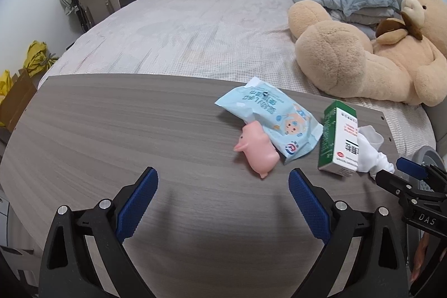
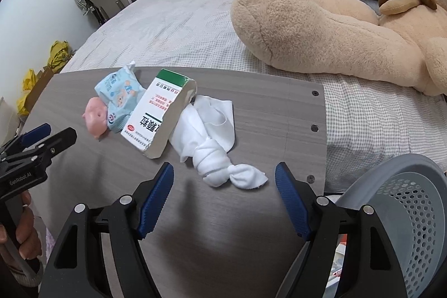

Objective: Collect trash
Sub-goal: 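Close the right tool on the white sock bundle and lift it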

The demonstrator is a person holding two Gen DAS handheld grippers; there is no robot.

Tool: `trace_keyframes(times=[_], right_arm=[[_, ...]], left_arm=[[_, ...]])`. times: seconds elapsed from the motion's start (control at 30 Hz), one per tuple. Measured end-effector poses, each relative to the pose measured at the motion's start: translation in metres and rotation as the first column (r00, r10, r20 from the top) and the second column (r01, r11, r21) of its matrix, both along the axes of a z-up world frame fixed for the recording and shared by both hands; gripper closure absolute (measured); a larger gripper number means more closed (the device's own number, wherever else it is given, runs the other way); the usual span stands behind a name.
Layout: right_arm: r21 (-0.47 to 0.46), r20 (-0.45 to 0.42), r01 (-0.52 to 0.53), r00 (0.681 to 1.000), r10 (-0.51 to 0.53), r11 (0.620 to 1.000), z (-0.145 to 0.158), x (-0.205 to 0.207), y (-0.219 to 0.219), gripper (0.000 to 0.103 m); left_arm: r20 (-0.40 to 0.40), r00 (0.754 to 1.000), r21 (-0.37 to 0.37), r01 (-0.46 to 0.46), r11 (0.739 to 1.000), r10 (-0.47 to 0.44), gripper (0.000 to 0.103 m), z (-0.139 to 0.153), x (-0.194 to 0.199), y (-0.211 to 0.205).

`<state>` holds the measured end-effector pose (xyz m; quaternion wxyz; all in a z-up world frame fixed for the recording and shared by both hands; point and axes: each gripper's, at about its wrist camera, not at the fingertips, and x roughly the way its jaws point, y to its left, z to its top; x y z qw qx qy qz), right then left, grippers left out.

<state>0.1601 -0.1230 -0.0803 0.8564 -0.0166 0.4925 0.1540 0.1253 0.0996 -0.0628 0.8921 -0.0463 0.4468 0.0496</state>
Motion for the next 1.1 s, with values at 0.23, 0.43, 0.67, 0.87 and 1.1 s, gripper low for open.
trace_keyframes(times=[0.23, 0.43, 0.67, 0.87, 1.1], right_arm=[[-0.048, -0.001, -0.027, 1.000, 0.027, 0.998, -0.003, 0.010, 0.012, 0.031], [-0.074, -0.002, -0.048, 0.999, 0.048, 0.996, -0.004, 0.016, 0.019, 0.031], [-0.090, -0.007, -0.065, 0.998, 0.065, 0.994, -0.007, 0.021, 0.027, 0.032], [-0.115, 0.009, -0.078, 0.997, 0.080, 0.990, -0.005, 0.019, 0.032, 0.047], [-0.109, -0.001, -0.084, 0.996, 0.084, 0.991, -0.007, 0.014, 0.032, 0.076]], left_arm=[[-0.014, 1.000, 0.001, -0.024, 1.000, 0.024, 0.010, -0.002, 0.008, 0.008], [-0.011, 0.999, 0.000, -0.033, 0.999, 0.033, 0.010, 0.000, 0.009, 0.012], [-0.011, 0.999, 0.000, -0.035, 0.999, 0.035, 0.010, 0.001, 0.010, 0.015], [-0.012, 0.999, -0.002, -0.032, 0.999, 0.032, 0.010, 0.001, 0.011, 0.014], [-0.014, 1.000, -0.011, -0.023, 1.000, 0.023, 0.010, 0.001, 0.011, 0.012]])
